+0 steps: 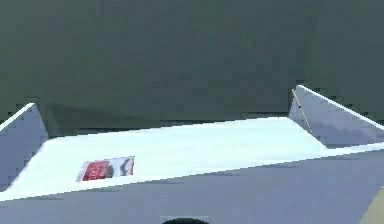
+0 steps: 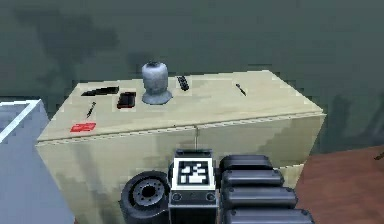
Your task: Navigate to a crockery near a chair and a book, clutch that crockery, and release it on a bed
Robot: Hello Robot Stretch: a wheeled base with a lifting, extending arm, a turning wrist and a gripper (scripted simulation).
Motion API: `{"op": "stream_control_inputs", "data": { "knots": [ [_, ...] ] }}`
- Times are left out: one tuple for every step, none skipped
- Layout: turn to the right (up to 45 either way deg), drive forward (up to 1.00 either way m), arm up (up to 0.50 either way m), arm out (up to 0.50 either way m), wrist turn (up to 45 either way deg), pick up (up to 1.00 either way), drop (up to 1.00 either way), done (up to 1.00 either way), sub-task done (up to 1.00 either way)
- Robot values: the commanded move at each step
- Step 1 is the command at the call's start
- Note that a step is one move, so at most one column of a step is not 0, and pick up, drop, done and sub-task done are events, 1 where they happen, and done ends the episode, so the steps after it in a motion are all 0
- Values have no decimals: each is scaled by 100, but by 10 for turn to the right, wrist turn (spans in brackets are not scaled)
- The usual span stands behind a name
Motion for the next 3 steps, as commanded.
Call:
{"op": "stream_control_inputs", "data": {
  "knots": [
    [420,0,0,0,0,0,0,0,0],
    [-450,0,0,0,0,0,0,0,0],
    [-450,0,0,0,0,0,0,0,0]
  ]
}}
